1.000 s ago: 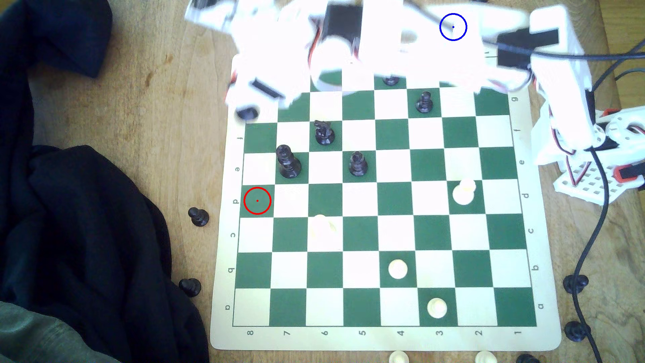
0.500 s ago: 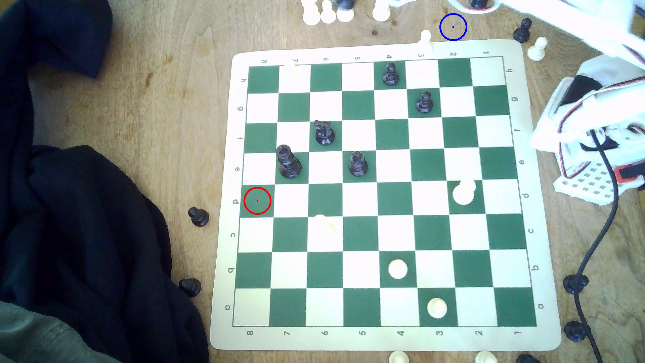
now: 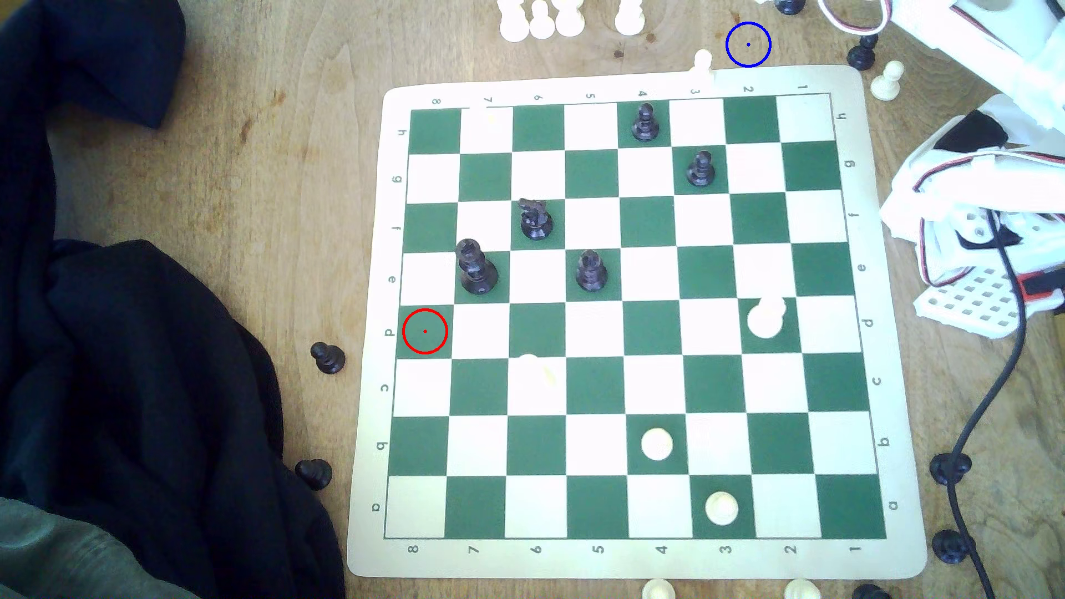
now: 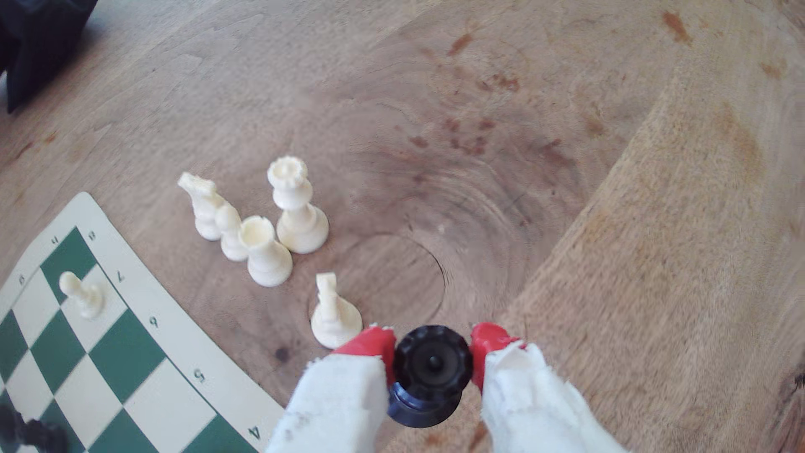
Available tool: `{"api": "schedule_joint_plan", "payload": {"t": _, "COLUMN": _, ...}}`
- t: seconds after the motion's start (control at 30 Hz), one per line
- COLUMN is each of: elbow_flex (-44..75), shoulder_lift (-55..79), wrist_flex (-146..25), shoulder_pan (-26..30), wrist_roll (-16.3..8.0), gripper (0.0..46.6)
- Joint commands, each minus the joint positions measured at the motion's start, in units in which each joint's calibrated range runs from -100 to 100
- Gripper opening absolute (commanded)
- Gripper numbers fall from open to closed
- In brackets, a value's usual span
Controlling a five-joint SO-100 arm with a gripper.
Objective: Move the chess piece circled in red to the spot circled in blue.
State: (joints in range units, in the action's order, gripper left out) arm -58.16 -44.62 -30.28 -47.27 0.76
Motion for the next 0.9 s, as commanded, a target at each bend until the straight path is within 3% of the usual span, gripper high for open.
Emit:
{"api": "schedule_joint_plan", "payload": {"t": 0.0, "elbow_flex": -3.1, "shoulder_lift": -4.7, "wrist_flex": 1.9, "shoulder_pan": -3.2, "wrist_roll": 0.8, "gripper": 0.3}}
{"api": "schedule_joint_plan", "payload": {"t": 0.47, "elbow_flex": -16.8, "shoulder_lift": -5.6, "wrist_flex": 8.3, "shoulder_pan": -4.2, "wrist_roll": 1.3, "gripper": 0.3}}
{"api": "schedule_joint_plan", "payload": {"t": 0.87, "elbow_flex": -19.7, "shoulder_lift": -3.3, "wrist_flex": 11.8, "shoulder_pan": -3.8, "wrist_roll": 1.3, "gripper": 0.3}}
